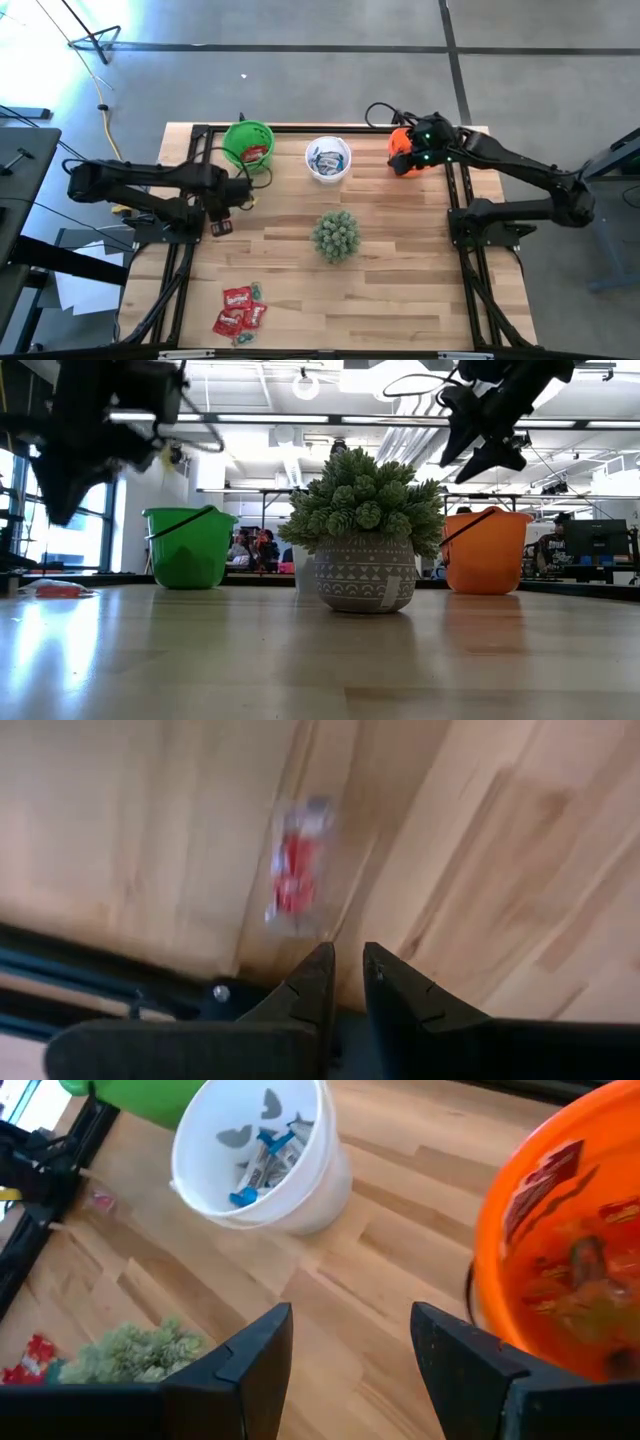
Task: Sort candy
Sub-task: Put the transparent candy into the orange bucket
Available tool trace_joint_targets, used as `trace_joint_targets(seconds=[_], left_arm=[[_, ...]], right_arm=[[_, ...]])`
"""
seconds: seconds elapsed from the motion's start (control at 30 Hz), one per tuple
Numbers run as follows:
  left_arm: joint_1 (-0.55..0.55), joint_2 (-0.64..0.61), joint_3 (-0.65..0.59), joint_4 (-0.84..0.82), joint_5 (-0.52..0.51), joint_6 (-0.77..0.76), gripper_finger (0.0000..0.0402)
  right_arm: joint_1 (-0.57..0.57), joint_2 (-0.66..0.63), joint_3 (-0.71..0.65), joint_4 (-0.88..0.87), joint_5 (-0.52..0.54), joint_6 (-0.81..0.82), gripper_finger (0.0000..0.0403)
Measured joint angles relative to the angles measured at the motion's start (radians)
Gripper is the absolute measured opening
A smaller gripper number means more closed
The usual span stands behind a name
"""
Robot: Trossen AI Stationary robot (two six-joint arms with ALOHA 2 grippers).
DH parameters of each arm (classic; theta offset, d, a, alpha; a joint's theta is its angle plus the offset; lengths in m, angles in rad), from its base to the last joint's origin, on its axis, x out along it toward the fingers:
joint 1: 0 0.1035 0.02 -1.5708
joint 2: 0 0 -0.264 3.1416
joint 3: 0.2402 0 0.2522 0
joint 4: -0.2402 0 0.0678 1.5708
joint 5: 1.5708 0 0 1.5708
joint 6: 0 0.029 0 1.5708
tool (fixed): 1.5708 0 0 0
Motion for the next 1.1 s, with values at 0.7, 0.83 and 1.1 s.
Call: trace_joint_targets(seconds=[0.7, 0.83, 1.1], left_arm=[[0.000, 0.000, -0.171, 0.236, 0.013, -0.316, 0.0044], [0.000, 0.000, -0.211, 0.279, 0.003, -0.358, 0.0044], [0.000, 0.000, -0.318, 0.341, -0.038, -0.483, 0.0044]], right_arm=[[0.080, 0.000, 0.000, 0.005, 0.060, 0.058, 0.0199], [0.087, 0.000, 0.000, 0.005, 0.060, 0.058, 0.0199], [0.090, 0.000, 0.000, 0.005, 0.060, 0.058, 0.0199]])
